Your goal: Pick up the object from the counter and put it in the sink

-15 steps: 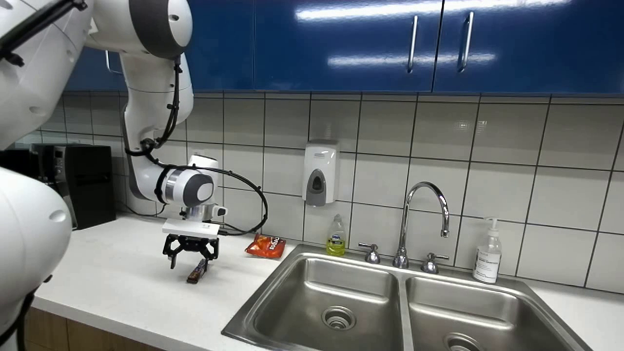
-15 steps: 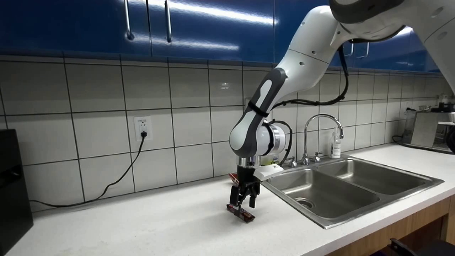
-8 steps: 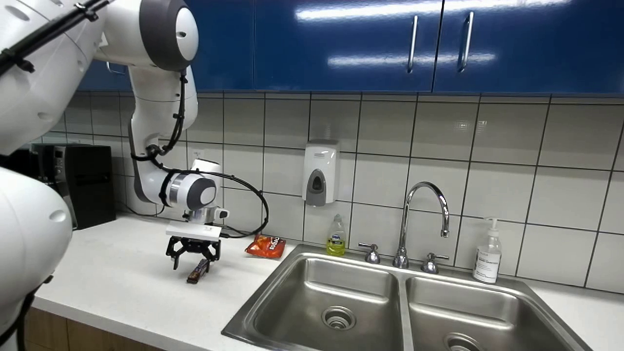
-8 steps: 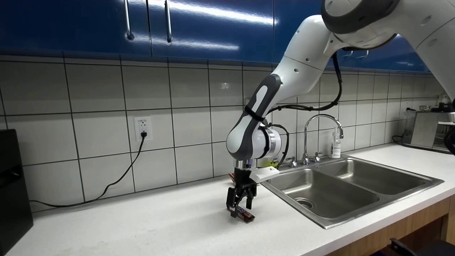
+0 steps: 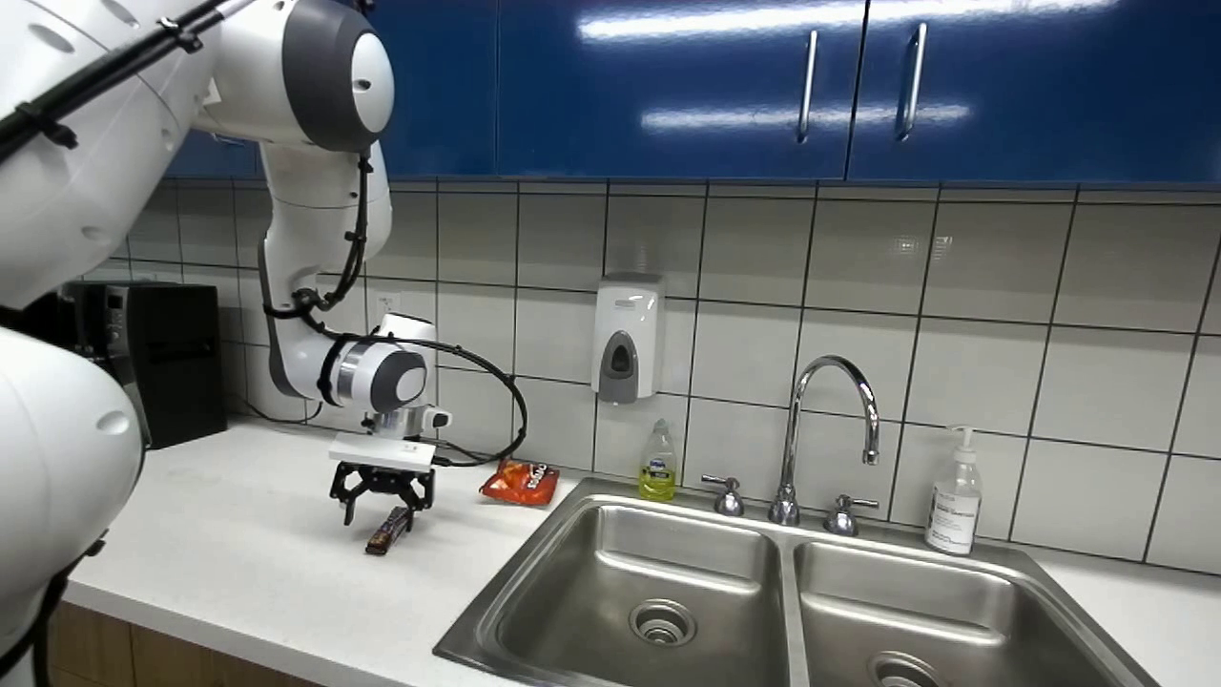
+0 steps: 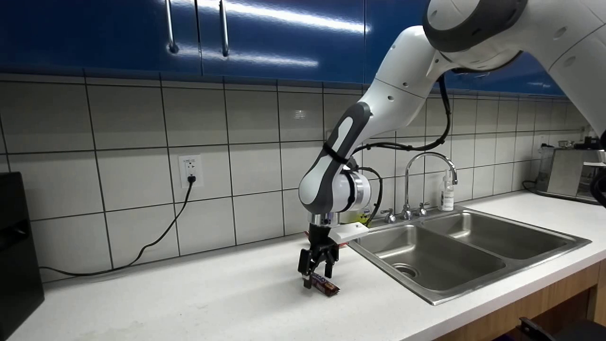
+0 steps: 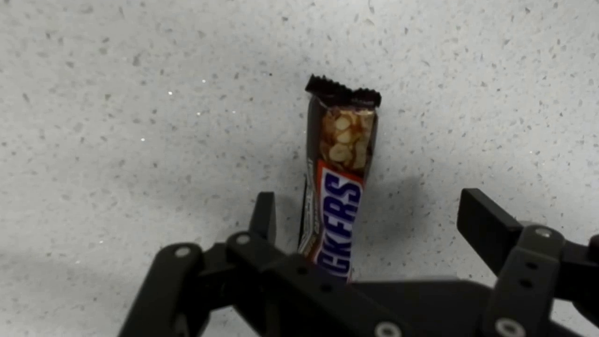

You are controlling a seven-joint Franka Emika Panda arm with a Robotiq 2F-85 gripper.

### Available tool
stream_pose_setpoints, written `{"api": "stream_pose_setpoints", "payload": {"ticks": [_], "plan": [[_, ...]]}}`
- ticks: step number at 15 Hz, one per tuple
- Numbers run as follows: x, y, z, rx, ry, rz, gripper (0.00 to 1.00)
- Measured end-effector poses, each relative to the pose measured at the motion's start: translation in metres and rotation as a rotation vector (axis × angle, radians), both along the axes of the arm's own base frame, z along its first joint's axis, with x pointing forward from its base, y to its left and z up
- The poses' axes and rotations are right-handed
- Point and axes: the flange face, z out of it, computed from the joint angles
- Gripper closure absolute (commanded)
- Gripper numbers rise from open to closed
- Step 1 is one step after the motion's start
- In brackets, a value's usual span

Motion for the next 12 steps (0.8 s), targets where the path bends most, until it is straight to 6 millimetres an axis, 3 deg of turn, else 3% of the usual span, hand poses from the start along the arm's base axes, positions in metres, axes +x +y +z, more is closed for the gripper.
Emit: {"api": "stream_pose_setpoints", "payload": {"ticks": [2,3,5,12], "plan": [[0.0020,0.0005,-0.0003,0.001,-0.001,-0.004,0.00],[0.0028,0.0007,-0.0007,0.001,-0.001,-0.005,0.25],[0.0041,0.0010,-0.0012,0.002,-0.001,-0.006,0.32],[0.0054,0.0016,-0.0047,0.001,0.014,-0.005,0.89]]}}
